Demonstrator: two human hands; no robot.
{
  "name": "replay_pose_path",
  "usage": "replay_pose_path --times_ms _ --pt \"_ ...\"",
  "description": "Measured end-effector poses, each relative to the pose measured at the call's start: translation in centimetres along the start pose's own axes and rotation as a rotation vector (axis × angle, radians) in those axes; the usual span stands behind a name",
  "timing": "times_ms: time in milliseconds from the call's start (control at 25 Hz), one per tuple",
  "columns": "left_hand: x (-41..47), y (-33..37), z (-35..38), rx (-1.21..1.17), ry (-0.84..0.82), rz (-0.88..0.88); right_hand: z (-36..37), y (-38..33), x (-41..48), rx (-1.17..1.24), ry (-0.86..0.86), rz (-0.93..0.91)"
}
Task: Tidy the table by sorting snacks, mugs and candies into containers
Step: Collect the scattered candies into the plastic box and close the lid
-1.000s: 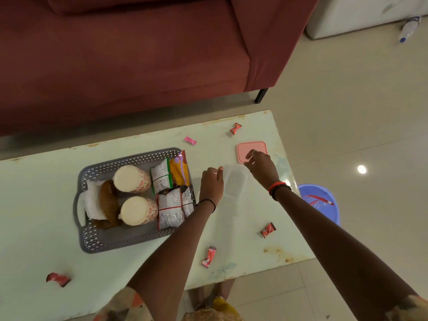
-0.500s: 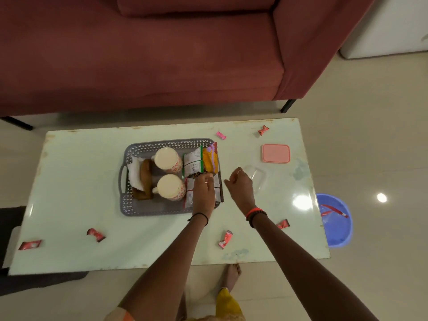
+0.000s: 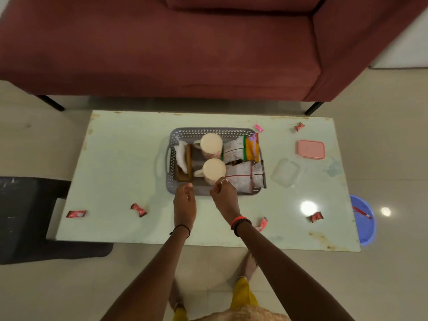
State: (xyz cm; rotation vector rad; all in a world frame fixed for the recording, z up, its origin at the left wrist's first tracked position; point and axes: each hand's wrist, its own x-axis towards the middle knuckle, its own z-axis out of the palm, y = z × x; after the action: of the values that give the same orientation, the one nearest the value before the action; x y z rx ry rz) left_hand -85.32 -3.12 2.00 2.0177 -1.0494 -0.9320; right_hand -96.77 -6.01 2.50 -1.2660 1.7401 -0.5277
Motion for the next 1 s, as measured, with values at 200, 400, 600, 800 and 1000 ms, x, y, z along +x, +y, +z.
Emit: replay_pose_path --times_ms 200,400,600,800,1000 --pt "1.9 -6.2 -9.8 0.027 0.03 -0.027 8.3 -3.5 -2.8 -0.017 -0.021 0.047" --pt "4.4 -12.0 -18.3 0.184 0.055 -0.033 15.2 -5.9 -4.3 -0.034 -0.037 0.054" --pt "6.9 -16.8 -23.9 0.439 0.064 -0.031 20.4 -5.9 -5.3 -0.134 -0.134 0.03" --pt "10.6 -21.7 -26.6 0.726 0.054 0.056 25.6 -5.1 -3.8 -0.385 -0.211 -0.141" --pt "13.1 -25.0 -27.6 0.882 0.005 0.075 28.8 -4.4 -2.8 -0.522 -0.243 -0.242"
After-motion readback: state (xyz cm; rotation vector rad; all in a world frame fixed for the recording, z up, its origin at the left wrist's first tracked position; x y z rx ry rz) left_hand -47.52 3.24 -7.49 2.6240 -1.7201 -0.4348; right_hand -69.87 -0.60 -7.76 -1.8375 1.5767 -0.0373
